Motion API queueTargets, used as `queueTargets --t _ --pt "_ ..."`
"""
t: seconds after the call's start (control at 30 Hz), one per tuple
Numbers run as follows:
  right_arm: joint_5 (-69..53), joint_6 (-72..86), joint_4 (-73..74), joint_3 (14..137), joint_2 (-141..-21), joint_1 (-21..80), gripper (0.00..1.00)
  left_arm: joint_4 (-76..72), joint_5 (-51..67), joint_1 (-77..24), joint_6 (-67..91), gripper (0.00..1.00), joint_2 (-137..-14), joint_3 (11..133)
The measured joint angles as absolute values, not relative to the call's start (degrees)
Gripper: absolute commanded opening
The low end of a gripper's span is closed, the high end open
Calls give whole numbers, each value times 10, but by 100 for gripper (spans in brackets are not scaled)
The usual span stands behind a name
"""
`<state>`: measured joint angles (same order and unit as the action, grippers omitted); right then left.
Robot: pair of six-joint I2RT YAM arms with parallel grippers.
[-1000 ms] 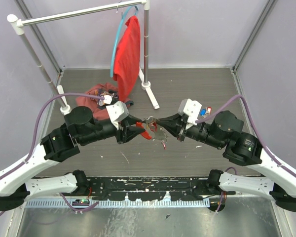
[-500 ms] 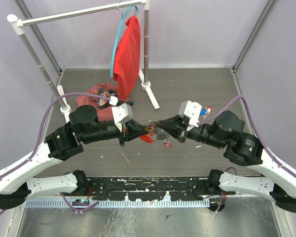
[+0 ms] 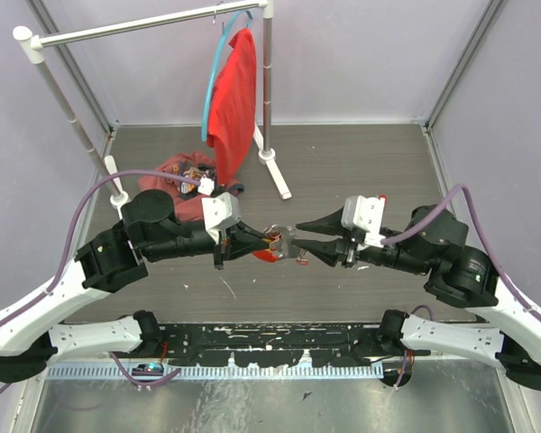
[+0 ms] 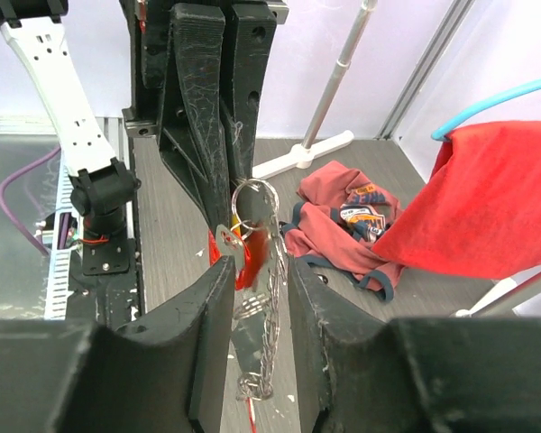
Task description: Put the keys on the keyring
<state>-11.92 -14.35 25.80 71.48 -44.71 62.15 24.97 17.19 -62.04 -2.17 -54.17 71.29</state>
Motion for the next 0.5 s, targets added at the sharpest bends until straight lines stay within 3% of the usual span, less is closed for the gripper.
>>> queueTargets --t 0.5 --pt "-123 -197 291 715 -406 622 34 284 224 -620 -43 0 -548 735"
